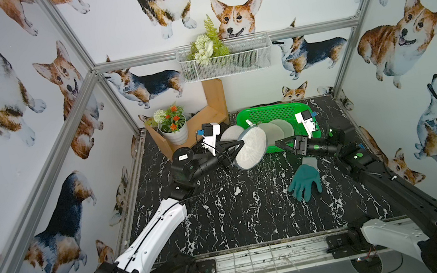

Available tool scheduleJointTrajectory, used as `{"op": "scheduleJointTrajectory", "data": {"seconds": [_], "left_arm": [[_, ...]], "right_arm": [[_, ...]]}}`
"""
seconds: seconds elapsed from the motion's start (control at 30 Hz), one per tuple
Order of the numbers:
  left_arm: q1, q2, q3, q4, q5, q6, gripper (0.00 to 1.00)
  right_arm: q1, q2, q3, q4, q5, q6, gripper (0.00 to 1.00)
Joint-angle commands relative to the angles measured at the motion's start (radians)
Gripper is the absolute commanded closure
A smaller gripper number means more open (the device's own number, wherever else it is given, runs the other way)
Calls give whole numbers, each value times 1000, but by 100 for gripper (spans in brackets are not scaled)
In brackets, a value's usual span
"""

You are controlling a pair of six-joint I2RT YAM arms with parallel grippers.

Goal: Turn the laundry bag inside out
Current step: Place the laundry bag at the center of the board.

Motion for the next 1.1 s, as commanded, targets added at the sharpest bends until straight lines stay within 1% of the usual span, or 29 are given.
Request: {"op": "scheduleJointTrajectory", "data": {"seconds": [0.0, 0.13, 0.2, 0.27, 0.33, 0.37, 0.43, 0.5, 0.53, 0.63, 0.67, 0.73, 0.83, 0.87, 0.93, 1.07], "left_arm": [[9, -7, -16, 149, 53, -115, 100], [9, -6, -30, 176, 59, -142, 100], [9, -6, -34, 187, 59, -153, 100], [10, -8, -44, 209, 57, -170, 100], [18, -13, -52, 211, 53, -184, 100], [21, -19, -56, 202, 45, -185, 100], [30, -44, -71, 152, 6, -172, 100], [40, -78, -77, 21, -66, -132, 100], [43, -95, -76, -68, -119, -102, 100], [45, -123, -57, -325, -244, -10, 100], [45, -124, -53, -385, -270, 16, 100], [45, -126, -53, -470, -328, 43, 100], [44, -120, -61, -529, -390, 77, 100], [45, -118, -64, -544, -414, 89, 100], [45, -124, -77, -574, -493, 109, 100], [44, -134, -149, -600, -648, 133, 100]], "right_arm": [[9, 17, -47, 241, -79, 91, 24], [53, 68, -46, 326, -96, 98, 23], [84, 134, -35, 383, -104, 103, 23], [112, 181, -17, 432, -105, 112, 26], [125, 222, 7, 471, -121, 132, 36], [126, 229, 14, 481, -126, 141, 44], [126, 223, 13, 490, -121, 141, 63], [126, 205, 8, 450, -96, 112, 78], [129, 199, 10, 423, -83, 94, 82], [156, 212, 23, 344, -57, 36, 83], [171, 227, 31, 322, -45, 18, 83], [218, 277, 42, 313, 10, 7, 87], [299, 395, 78, 364, 97, 18, 87], [321, 439, 94, 390, 102, 26, 88], [361, 531, 152, 399, 129, 24, 92], [400, 668, 240, 410, 157, 24, 95]]}}
